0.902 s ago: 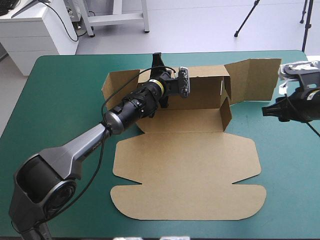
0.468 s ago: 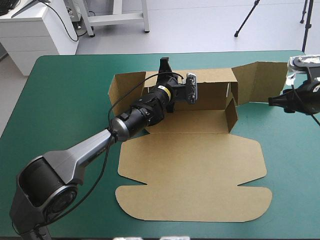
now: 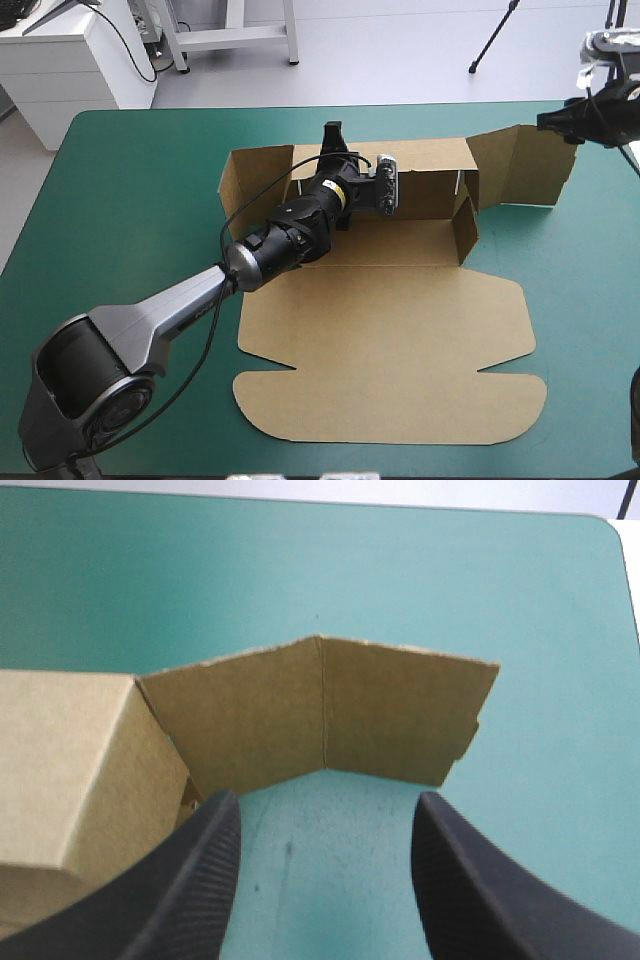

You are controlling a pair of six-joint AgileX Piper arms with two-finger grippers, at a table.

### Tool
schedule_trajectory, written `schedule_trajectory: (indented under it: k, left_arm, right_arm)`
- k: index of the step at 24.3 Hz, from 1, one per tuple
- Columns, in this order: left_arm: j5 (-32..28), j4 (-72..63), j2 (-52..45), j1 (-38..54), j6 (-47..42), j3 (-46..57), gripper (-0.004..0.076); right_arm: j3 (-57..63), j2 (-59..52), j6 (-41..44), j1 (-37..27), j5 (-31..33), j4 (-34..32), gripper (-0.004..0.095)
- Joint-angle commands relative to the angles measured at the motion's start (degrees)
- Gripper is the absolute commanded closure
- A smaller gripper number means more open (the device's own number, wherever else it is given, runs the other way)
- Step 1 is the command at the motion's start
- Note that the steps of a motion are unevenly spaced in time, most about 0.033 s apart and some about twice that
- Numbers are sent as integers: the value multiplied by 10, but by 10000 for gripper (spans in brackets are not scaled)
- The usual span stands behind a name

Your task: Fold the box

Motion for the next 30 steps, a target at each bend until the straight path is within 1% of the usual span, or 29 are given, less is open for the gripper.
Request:
schedule_trajectory:
  k: [1,6,7,14,19,23,25,30]
  left_arm:
    - [-11,13,-13,-16,-12,-5,734]
    - [-18,19,-13,-16,-26,-5,734]
    - [-18,19,-13,-16,-26,-5,734]
    - [-22,18,-12,-16,-42,-5,734]
    - [-22,19,-12,-16,-42,-5,734]
    - [-22,20,-12,-16,-42,-5,734]
    - [-22,20,-12,-16,-42,-5,734]
    - [-22,23,-11,-16,-42,-5,734]
  right_arm:
    - [-85,30,-11,-4,-27,24,430]
    - [-183,123,-11,-4,-26,27,430]
    - [-217,160,-11,-4,-28,29,430]
    - [-311,267,-14,-4,-49,36,430]
    - [-315,301,-19,-4,-48,43,430]
    - [-308,314,-24,-3,-11,43,430]
    - [-307,316,-28,-2,30,43,430]
    - [-240,284,-38,9,35,49,430]
